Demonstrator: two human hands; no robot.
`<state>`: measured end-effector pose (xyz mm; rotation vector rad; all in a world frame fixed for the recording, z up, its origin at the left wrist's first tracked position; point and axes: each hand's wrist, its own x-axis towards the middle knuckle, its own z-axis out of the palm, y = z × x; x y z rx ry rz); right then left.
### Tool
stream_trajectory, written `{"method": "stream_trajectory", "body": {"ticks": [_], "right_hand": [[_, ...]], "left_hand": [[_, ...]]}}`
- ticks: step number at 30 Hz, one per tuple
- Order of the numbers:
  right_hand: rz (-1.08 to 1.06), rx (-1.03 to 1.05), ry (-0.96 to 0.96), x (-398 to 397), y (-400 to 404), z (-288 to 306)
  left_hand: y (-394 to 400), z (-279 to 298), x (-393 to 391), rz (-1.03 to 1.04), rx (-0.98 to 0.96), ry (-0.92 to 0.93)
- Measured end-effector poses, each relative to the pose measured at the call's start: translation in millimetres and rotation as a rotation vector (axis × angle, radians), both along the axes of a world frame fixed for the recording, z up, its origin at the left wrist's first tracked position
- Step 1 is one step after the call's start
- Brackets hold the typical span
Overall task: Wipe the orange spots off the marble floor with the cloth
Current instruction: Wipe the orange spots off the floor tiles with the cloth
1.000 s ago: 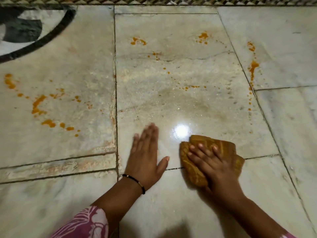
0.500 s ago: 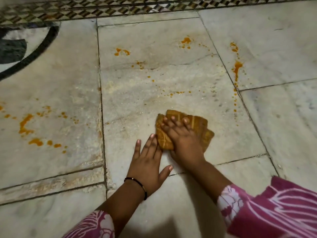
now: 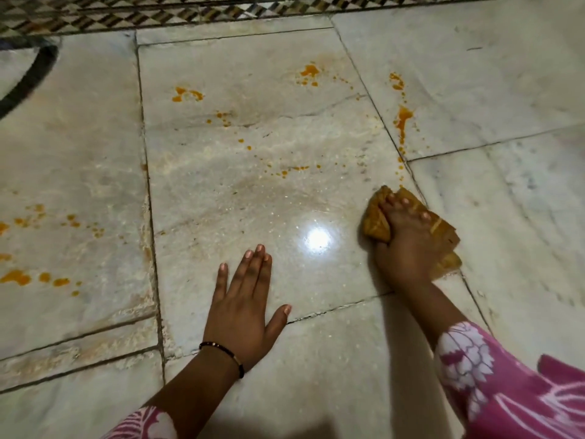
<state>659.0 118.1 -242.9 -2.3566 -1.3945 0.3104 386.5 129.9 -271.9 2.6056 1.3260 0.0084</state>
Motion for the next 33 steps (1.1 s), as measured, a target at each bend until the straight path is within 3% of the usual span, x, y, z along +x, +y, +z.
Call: {"method": "stream_trajectory", "body": {"ticks": [6,10,16,20,25,29,33], "right_hand": [[0.386,0.008,-0.023,-54.6,-59.2,-7.9],[0.237,-0.034,0.079,-8.9,-87.6,1.7],[0.064,-0.068,0.013,21.4,16.6,2.5],[0.199,-0.042,0.015,-28.4,56.8,-5.6],[0.494,-0.016,-0.06,-67.7,-2.1,-13.6],[0.36,-0.007,0.014,-24.7,-21.7,-2.8],[0.156,-0.029,0.058,-5.2,53.3,3.1]], "left_hand": [[0.2,1.0,0.0,0.002,-0.008,0.002],[-1.2,0.1,-0.2,-0.004,0.009,0.021],[-2.2,1.8,1.3,0.001,-0.007,0.04],[-1.7,2.5,1.5,0.003,-0.009,0.045],[-0.9,2.9,1.4,0.003,-0.019,0.041],[-1.0,1.3,0.9,-0.006,-0.019,0.035],[-2.1,3.2,1.7,0.002,-0.027,0.028]]}}
